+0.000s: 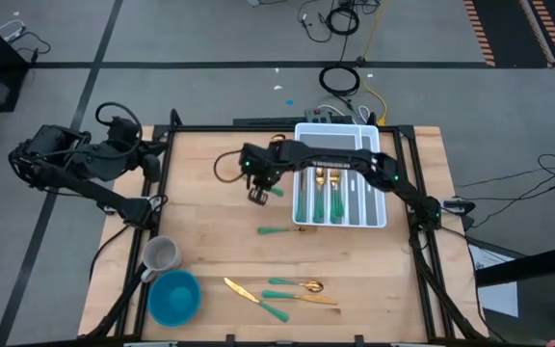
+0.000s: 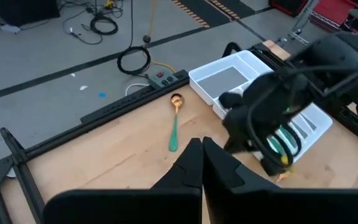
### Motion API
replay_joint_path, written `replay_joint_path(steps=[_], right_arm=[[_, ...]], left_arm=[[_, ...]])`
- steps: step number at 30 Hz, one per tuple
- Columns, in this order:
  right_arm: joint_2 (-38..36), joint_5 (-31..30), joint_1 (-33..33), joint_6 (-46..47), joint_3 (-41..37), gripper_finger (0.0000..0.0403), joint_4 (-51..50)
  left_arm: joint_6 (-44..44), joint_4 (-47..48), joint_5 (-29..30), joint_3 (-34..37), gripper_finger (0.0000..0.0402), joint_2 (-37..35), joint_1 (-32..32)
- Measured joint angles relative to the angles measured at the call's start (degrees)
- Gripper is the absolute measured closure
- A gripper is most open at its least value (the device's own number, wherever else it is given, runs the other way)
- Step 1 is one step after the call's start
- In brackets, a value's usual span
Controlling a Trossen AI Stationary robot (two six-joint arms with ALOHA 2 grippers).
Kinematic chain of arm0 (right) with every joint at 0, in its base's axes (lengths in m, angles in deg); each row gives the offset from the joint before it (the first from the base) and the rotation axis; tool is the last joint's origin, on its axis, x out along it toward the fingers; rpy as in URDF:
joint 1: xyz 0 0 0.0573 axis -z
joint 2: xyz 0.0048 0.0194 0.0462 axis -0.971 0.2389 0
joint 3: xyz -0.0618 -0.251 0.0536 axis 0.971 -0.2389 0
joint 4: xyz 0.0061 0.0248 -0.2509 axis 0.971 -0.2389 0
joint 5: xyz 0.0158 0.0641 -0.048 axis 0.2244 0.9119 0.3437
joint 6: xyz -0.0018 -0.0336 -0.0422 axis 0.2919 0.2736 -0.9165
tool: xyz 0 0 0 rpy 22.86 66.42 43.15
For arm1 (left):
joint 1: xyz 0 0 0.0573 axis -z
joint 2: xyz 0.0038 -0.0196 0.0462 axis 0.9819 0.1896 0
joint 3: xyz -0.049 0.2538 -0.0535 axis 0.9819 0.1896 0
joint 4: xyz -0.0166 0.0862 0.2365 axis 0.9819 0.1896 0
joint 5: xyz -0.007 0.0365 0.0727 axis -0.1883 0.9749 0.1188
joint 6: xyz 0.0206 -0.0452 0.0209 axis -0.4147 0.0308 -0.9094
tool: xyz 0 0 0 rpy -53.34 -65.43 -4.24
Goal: Sort silverware
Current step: Put the top green table knife into the white cutlery tray
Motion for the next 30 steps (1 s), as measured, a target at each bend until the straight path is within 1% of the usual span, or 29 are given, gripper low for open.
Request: replay_joint_path(steps=[3, 6, 10, 13, 16, 21, 23, 24, 26, 30], right_arm=[[-1.25, -0.94, 1.17, 6.14, 0.11, 0.0403, -1.98], [-2.0, -2.14, 1.59, 9.61, 0.11, 0.04, -4.14], [-3.64, -4.85, 1.18, 14.82, 0.11, 0.04, -9.57], [-4.72, -6.3, 0.41, 15.12, 0.11, 0.04, -10.85], [-4.82, -5.06, 0.28, 13.46, 0.11, 0.0401, -7.33], [-4.01, -5.13, 0.33, 11.42, 0.22, 0.0397, -5.55], [-2.66, -4.36, 0.36, 9.54, 0.22, 0.0379, -6.86], [-1.82, -2.92, 0.39, 8.54, 0.22, 0.0366, -7.26], [0.38, 0.26, 0.31, 5.89, 0.2, 0.0329, -7.82], [4.86, 2.26, 0.21, 2.93, 0.17, 0.0245, -8.13]], left_arm=[[0.0, 0.0, 0.23, 0.0, 0.0401, 0.05, -0.01], [0.0, 0.0, 0.4, 0.0, 0.0401, 0.11, -0.01], [-0.96, -0.02, 0.46, 0.0, 0.0401, 0.11, -0.01], [-1.04, -0.02, 0.47, 0.02, 0.0401, 0.11, 0.01], [-1.74, -0.02, 0.49, 0.02, 0.0401, 0.11, 0.01], [-2.57, -0.04, 0.48, 0.02, 0.0401, 0.11, 0.01], [-2.56, -0.02, 0.7, 0.02, 0.0401, 0.11, 0.01], [-2.58, -0.02, 1.07, 0.02, 0.0401, 0.11, 0.01], [-2.84, 0.0, 1.15, 0.02, 0.0401, 0.11, 0.01], [-3.02, 0.07, 1.24, 0.02, 0.0401, 0.11, 0.01]])
